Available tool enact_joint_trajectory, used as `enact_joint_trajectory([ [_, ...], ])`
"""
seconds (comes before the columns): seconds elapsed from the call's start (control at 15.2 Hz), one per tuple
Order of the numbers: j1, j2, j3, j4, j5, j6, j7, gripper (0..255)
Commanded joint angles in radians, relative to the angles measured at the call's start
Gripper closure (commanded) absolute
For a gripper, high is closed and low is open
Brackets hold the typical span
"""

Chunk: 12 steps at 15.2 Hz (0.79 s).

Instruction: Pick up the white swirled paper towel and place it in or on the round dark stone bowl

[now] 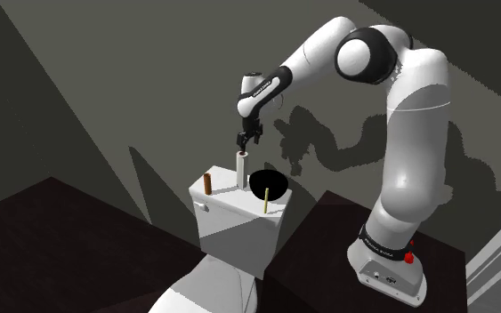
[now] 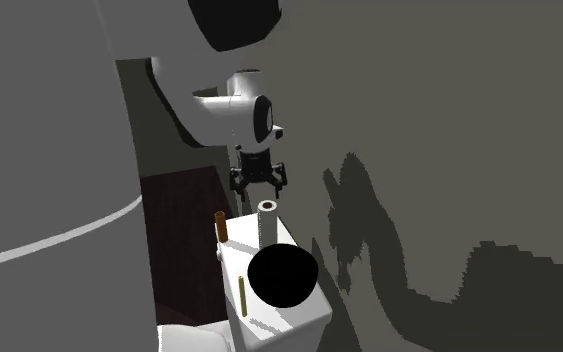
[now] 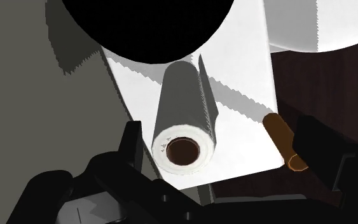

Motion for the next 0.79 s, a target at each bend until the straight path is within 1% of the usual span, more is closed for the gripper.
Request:
enact_joint_trajectory([
  [0.0,-0.013,0.071,0.003,0.057,0.014,0.007,-0.017,0],
  [0.26,-0.036,0.233,0.014,0.205,0.036,0.006,-0.037,0],
  [0.73,-0.044,0.301,0.020,0.222,0.043,0.057,-0.042,0],
])
